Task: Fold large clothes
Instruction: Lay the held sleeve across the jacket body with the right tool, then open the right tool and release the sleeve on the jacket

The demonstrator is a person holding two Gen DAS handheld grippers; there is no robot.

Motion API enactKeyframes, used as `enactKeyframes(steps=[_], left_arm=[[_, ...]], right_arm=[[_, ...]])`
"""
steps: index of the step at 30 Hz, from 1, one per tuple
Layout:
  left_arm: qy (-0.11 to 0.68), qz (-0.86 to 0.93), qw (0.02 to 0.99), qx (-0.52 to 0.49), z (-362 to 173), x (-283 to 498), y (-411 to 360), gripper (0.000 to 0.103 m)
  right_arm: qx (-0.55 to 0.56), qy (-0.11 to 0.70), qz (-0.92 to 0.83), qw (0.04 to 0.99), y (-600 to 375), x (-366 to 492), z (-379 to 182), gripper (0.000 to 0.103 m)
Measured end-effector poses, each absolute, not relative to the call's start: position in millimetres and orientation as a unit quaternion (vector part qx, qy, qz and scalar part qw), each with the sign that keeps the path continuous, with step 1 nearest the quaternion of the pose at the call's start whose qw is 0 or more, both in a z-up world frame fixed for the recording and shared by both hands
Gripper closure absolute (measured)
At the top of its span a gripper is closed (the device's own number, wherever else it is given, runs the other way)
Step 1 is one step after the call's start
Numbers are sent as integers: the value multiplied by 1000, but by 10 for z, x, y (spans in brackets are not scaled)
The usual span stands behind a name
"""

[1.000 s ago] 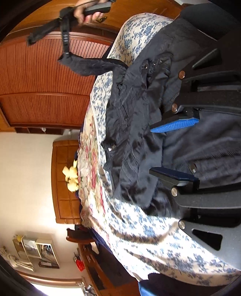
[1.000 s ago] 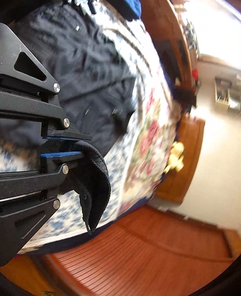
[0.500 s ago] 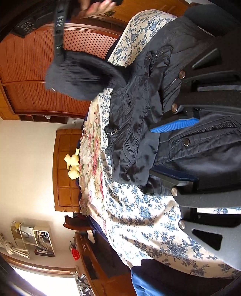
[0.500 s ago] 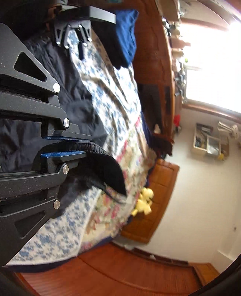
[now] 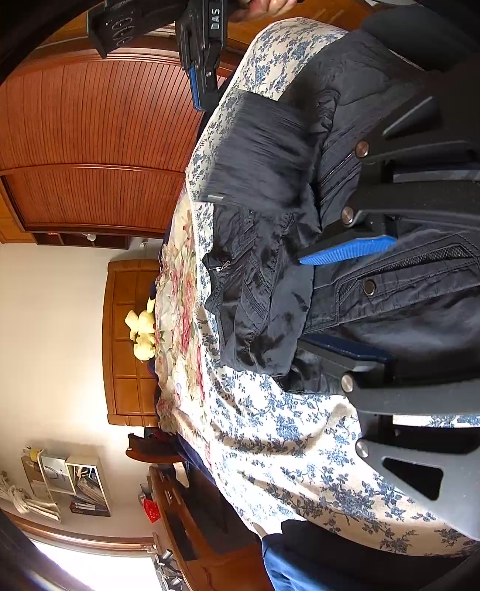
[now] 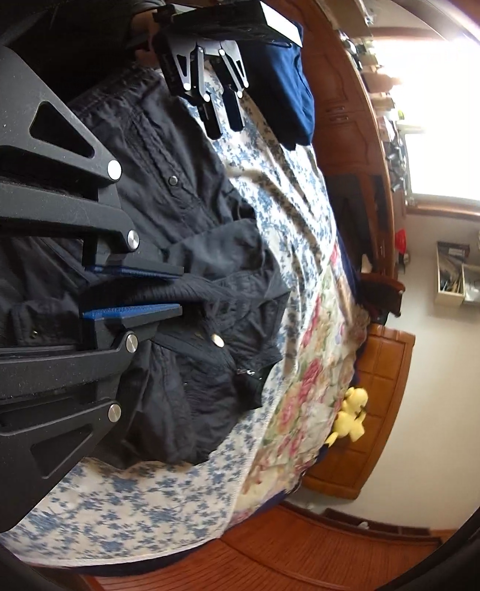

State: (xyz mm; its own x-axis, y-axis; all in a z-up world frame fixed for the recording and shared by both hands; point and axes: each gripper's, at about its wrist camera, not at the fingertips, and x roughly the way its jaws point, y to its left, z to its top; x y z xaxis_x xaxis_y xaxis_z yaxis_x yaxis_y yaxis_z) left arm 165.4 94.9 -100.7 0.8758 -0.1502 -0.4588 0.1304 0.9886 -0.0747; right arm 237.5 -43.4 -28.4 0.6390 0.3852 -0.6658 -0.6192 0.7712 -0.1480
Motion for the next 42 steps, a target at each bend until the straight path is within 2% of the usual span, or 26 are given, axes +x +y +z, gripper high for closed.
enactKeyframes(steps=[1,3,4,23,42], left_arm=[[239,-73,968,-21,-1016,1658,942,66],[241,-75,967,-20,-1025,1675,923,66],[242,-76,967,-20,-1028,1678,912,66],[293,-113,949,6,-1305,1906,403,66],[365,-99,925,24,-1738,2039,149,66]], right_arm=[[-178,315,286,887,-461,2355,-275,70],[-165,310,288,891,-530,2315,-260,57],[-163,309,287,892,-551,2306,-261,55],[-132,371,208,895,-1322,2710,-1396,55],[-82,376,217,897,-1427,2740,-1745,55]])
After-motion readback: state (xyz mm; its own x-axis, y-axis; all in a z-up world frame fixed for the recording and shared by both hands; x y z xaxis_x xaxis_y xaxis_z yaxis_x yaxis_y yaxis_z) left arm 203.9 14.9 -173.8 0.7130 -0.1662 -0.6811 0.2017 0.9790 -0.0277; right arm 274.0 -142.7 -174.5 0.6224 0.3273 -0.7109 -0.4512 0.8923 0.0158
